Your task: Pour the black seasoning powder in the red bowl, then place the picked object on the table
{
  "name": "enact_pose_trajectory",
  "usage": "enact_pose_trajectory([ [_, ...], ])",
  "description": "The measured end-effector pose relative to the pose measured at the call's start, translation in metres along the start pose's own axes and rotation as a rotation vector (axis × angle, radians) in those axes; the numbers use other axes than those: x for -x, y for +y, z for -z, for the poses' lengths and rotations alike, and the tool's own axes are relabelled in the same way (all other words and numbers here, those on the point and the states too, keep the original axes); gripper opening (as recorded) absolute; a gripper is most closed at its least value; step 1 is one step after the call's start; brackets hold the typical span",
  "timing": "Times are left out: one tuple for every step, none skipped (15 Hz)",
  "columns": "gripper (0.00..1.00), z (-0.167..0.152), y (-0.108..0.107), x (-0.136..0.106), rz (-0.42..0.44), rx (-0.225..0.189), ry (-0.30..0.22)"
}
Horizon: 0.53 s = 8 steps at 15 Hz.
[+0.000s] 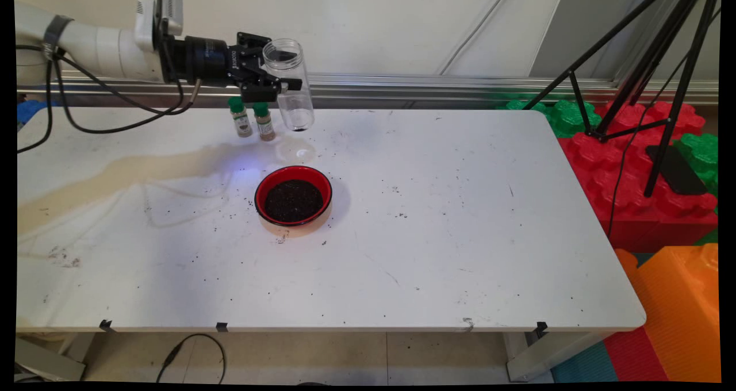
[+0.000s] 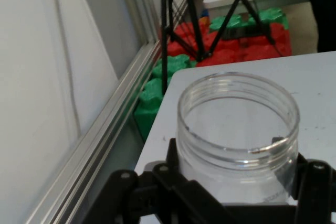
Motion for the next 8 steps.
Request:
enact_pose_trajectory([
  [0.0,-0.002,-0.002,0.002,0.012,-0.008,-0.003],
  [0.0,-0.003,-0.003,0.004,0.021,-0.015,-0.005],
  [0.0,-0.006,-0.006,0.008,0.037,-0.026,-0.009],
  [0.0,-0.009,-0.008,0.011,0.049,-0.036,-0.012],
  [0.0,-0.012,-0.01,0.015,0.064,-0.047,-0.016],
  [0.0,-0.014,-0.012,0.018,0.075,-0.056,-0.02],
  [0.0,-0.017,-0.014,0.022,0.088,-0.067,-0.024],
  [0.0,-0.02,-0.016,0.026,0.1,-0.077,-0.028],
])
